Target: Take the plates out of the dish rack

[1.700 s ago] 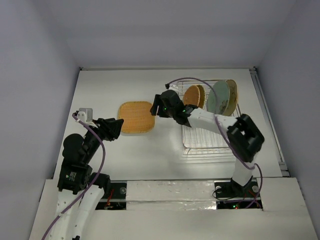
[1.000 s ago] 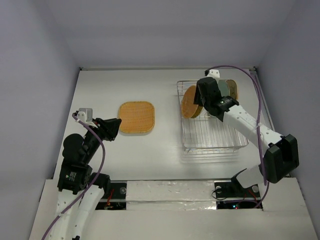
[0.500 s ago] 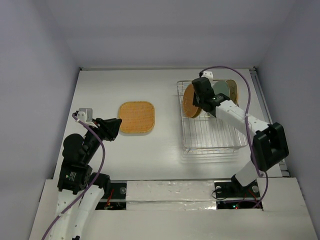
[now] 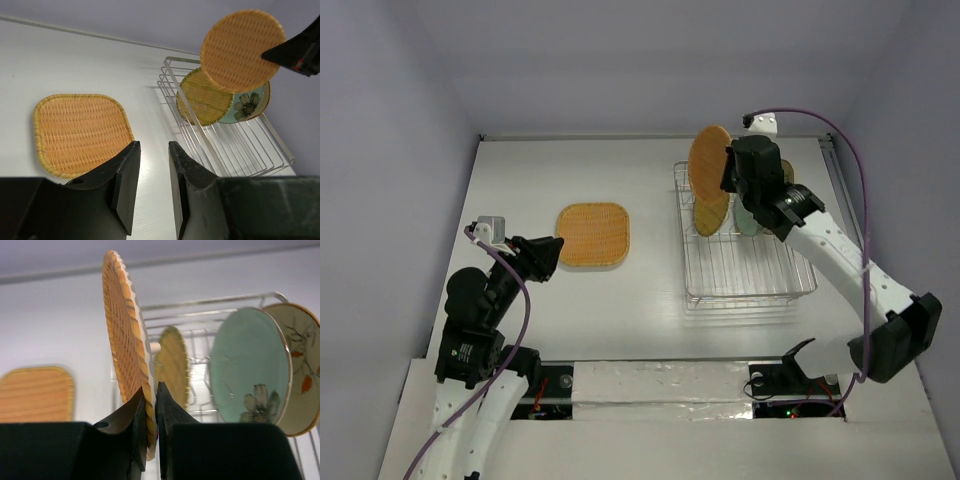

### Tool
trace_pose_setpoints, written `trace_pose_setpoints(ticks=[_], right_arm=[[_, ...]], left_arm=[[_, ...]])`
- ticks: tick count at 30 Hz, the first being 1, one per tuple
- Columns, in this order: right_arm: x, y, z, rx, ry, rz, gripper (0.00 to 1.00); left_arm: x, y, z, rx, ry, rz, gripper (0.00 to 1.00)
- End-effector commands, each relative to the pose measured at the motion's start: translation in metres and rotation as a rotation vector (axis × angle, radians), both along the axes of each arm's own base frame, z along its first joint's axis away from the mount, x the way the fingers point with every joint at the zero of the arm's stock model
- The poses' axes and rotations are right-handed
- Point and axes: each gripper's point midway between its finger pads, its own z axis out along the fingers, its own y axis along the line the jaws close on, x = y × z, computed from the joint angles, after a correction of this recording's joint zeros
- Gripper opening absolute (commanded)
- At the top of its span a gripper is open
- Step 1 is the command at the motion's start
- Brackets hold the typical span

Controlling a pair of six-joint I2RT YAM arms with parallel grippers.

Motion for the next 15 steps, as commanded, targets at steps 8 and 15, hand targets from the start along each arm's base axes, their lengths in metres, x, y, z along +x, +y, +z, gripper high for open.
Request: trace_pose_setpoints(ticks=[8, 15], right_arm=[[-0.023, 0.166, 0.035, 0.459, -0.094, 0.459, 0.0], [-0.009, 0.262, -0.029, 0.687, 0.079, 0.584, 0.0]], left_arm=[[0.003, 0.001, 0.007, -0.009, -0.034, 0.009, 0.26], [0.002, 0.003, 0.008, -0.011, -0.037, 0.018, 0.26]])
